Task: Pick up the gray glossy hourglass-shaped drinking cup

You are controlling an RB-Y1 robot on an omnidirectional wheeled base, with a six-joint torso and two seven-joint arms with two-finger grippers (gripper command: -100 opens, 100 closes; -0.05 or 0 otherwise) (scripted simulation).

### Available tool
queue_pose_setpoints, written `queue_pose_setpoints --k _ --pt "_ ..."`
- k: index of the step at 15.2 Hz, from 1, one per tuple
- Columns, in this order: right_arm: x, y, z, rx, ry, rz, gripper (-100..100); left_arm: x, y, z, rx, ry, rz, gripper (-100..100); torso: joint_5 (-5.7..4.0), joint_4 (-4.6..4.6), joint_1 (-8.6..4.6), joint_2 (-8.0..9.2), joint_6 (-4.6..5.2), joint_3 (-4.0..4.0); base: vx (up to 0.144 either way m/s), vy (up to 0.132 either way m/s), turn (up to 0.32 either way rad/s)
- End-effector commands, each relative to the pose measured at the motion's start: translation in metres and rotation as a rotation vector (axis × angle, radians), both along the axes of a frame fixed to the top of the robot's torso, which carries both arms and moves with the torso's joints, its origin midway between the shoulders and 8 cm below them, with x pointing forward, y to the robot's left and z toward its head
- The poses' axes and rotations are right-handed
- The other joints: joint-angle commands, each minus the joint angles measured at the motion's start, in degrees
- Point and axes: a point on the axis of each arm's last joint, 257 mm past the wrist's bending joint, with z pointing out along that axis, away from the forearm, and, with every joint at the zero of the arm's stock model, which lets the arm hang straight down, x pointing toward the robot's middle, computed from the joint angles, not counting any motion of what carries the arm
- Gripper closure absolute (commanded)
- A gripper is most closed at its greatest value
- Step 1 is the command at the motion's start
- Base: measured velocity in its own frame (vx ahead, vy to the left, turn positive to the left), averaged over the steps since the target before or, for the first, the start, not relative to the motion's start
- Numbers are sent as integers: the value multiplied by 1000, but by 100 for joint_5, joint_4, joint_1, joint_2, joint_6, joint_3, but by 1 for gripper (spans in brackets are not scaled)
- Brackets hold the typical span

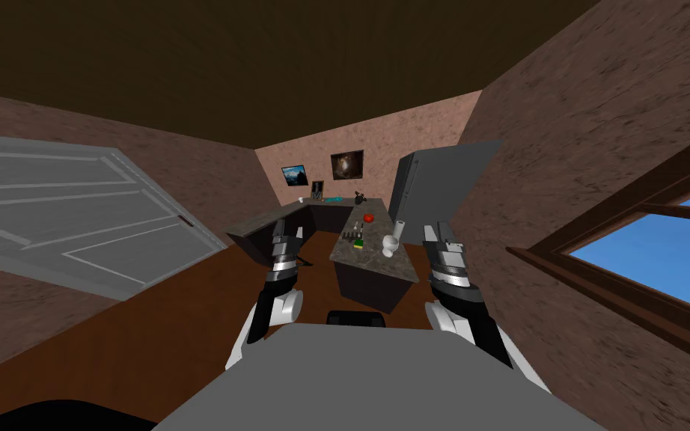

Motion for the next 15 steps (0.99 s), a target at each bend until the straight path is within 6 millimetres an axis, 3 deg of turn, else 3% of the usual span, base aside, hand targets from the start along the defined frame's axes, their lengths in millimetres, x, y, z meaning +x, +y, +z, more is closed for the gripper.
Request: queue_pose_setpoints --k 1,8,11,13,14,15 --pt "3 8 2 -34 -4 23 -100 0 0 0 0 0 0 0 0 0 0 0 0 0 -4 -1 24" --pt "15 52 10 -198 -34 134 -100 0 0 0 0 0 0 0 -1 1 -7 4 -2 2 -14 -9 57" --pt "20 82 14 -300 -64 200 -100 0 0 0 0 0 0 0 -1 1 -7 3 -1 2 -13 -13 77" --pt "20 84 13 -322 -60 210 -100 0 0 0 0 0 0 0 -1 0 -8 2 -1 1 -9 -12 47" --pt "22 100 14 -378 -79 244 -100 0 0 0 0 0 0 0 -2 0 -7 2 0 1 -9 -8 73" --pt "22 101 13 -394 -76 250 -100 0 0 0 0 0 0 0 -1 0 -6 1 -3 1 -10 -9 77"
